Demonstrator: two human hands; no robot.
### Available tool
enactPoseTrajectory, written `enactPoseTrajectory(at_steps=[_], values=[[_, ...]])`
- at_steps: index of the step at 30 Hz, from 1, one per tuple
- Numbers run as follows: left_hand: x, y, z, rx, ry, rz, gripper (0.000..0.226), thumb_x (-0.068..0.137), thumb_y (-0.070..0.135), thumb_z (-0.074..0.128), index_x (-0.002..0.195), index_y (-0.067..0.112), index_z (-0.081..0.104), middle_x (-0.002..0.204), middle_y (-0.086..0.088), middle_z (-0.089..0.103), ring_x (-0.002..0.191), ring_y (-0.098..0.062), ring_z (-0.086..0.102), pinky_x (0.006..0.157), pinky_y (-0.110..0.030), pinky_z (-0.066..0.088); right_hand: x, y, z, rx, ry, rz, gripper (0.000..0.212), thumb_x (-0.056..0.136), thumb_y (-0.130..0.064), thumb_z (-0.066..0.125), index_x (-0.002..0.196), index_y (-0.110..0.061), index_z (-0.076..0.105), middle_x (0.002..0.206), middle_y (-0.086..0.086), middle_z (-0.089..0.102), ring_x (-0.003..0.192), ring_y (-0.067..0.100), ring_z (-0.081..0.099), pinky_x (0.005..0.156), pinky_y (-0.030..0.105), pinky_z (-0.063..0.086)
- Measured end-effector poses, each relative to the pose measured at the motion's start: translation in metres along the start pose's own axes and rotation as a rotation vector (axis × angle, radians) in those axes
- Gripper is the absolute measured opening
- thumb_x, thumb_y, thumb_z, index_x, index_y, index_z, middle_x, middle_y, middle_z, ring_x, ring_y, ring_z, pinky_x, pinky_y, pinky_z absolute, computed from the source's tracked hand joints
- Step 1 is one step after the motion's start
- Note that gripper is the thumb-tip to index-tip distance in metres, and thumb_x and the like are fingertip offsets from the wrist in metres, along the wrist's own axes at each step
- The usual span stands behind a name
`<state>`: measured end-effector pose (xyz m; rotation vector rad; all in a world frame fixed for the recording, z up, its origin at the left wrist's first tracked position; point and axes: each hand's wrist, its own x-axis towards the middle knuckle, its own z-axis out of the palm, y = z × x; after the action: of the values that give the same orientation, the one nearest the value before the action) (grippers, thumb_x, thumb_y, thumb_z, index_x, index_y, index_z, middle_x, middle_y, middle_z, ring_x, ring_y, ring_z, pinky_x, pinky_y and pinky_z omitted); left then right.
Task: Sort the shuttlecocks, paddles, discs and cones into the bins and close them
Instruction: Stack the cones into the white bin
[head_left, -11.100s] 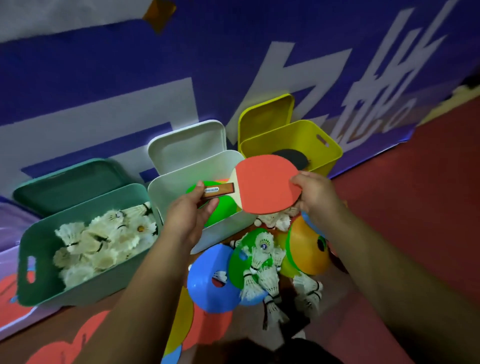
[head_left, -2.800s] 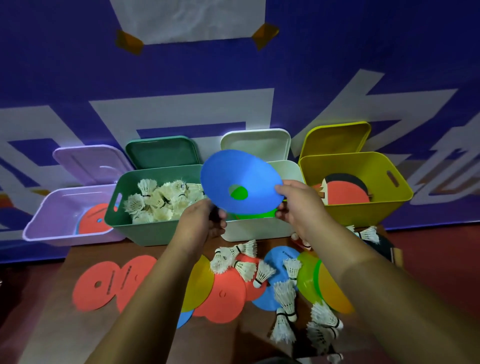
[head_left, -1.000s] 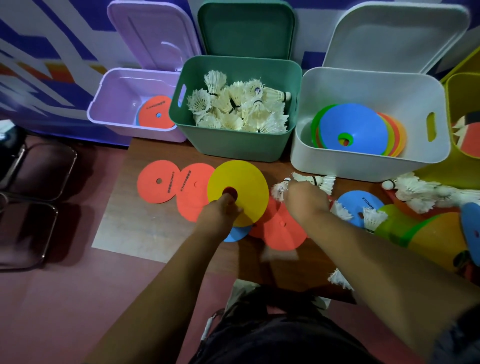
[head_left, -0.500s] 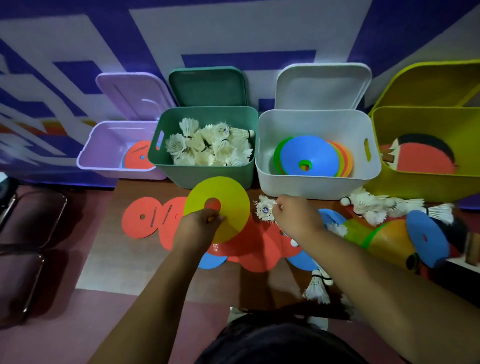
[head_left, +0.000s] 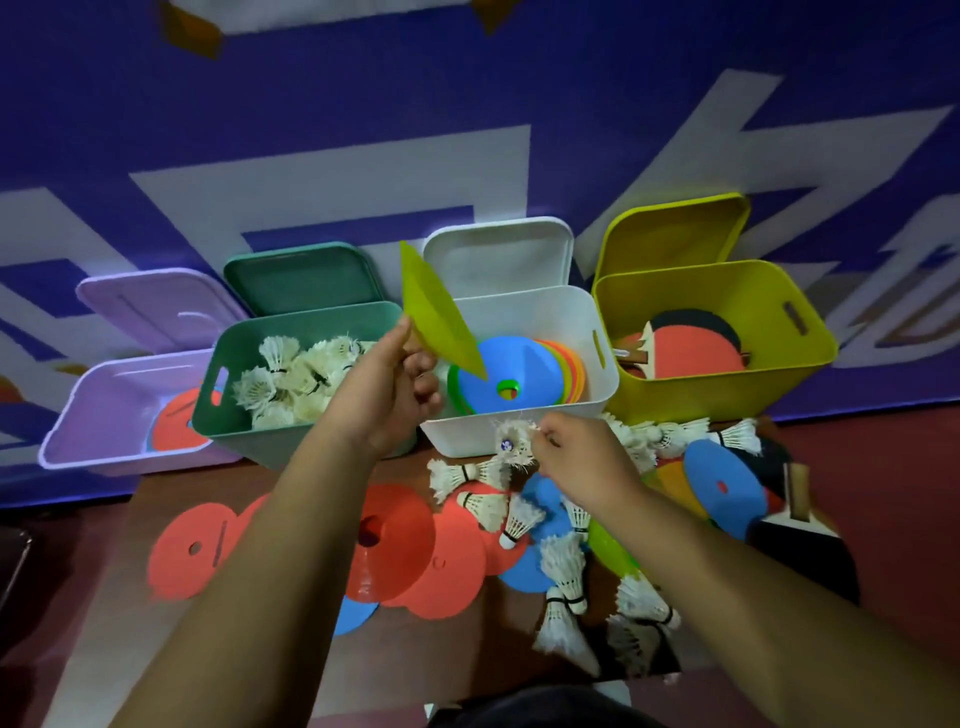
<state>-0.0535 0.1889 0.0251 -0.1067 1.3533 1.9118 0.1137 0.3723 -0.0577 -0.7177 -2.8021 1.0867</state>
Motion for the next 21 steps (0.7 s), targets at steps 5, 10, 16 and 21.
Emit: enactPoseTrajectory(at_steps=[5,10,16,21], values=[[0.038,-0.040,-0.012,0.109,0.292,-0.163,0.017,0.107,0.030,0.049,0.098,0.017,0.054,0.068,0.003,0.061,0.041,-0.006,0.039,0.045,-0.021,0.038,-0.002,0.017,-0.012,0.048,0.004,0.018,0.036,0.091,-0.049,0.046,0.074,-0.017,0.050,0.064,0.005,0.061,0.063,0.021,0.069,0.060,0.048,0.057],[0.021,-0.068,-0.037,0.221,0.345,-0.193,0.013,0.102,0.015,0.056,0.104,0.003,0.061,0.058,0.001,0.065,0.038,-0.010,0.042,0.047,-0.027,0.041,0.005,0.005,-0.013,0.114,-0.010,0.018,0.032,0.099,-0.033,0.055,0.075,-0.013,0.061,0.064,0.002,0.068,0.060,0.016,0.065,0.065,0.045,0.057],[-0.016,-0.071,-0.088,0.352,0.433,-0.114,0.018,0.098,0.016,0.064,0.093,-0.001,0.069,0.074,-0.013,0.057,0.048,-0.020,0.045,0.048,-0.028,0.039,0.028,-0.041,0.012,0.214,-0.025,0.061,0.026,0.095,-0.033,0.058,0.074,-0.018,0.063,0.068,-0.001,0.071,0.068,0.017,0.069,0.070,0.040,0.057],[-0.048,-0.075,-0.136,0.346,0.540,-0.130,0.019,0.103,0.020,0.059,0.106,0.004,0.070,0.095,-0.010,0.073,0.061,-0.019,0.055,0.056,-0.029,0.053,0.052,-0.105,0.032,0.435,-0.111,0.160,0.015,0.097,-0.020,0.057,0.088,-0.013,0.067,0.072,0.005,0.075,0.052,0.019,0.063,0.049,0.030,0.051]])
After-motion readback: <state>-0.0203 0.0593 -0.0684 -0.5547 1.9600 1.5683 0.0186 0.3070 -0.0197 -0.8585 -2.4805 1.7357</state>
